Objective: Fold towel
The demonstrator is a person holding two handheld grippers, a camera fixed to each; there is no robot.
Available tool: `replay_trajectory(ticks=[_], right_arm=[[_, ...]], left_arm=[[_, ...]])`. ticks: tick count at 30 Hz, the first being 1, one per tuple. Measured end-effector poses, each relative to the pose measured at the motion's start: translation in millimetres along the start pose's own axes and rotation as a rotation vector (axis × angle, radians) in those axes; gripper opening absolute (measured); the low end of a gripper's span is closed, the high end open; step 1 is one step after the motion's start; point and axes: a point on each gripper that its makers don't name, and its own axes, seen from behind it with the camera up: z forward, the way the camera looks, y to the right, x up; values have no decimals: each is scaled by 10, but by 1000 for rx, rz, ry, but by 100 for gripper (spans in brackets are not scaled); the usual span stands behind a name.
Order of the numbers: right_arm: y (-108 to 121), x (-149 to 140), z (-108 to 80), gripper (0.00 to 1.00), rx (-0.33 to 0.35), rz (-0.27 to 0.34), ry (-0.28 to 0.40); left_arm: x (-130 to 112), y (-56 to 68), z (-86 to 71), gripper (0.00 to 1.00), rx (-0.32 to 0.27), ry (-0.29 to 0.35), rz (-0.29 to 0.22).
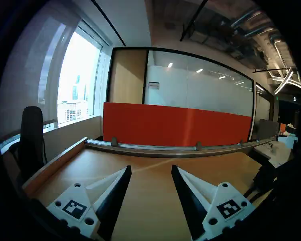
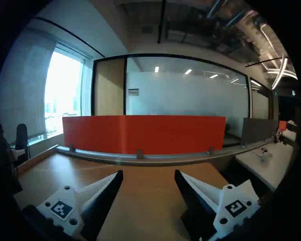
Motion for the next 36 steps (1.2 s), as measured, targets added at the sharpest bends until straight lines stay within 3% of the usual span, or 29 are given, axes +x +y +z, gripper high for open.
replay_trajectory(ticks=[14,20,29,36], right_arm=[[-40,60,-4,99,-31,0,6],[-26,7,-5,99,-56,-13,18],[-77,-219,24,99,-68,14,11],[-93,-316,101,99,-74,14,8]], left_arm=[[-216,-119,-7,73,34,12,47],[-433,-141,4,73,34,30,82],[-882,-190,53,73,42,31,107],[-1075,-240,108,73,59,57,129]])
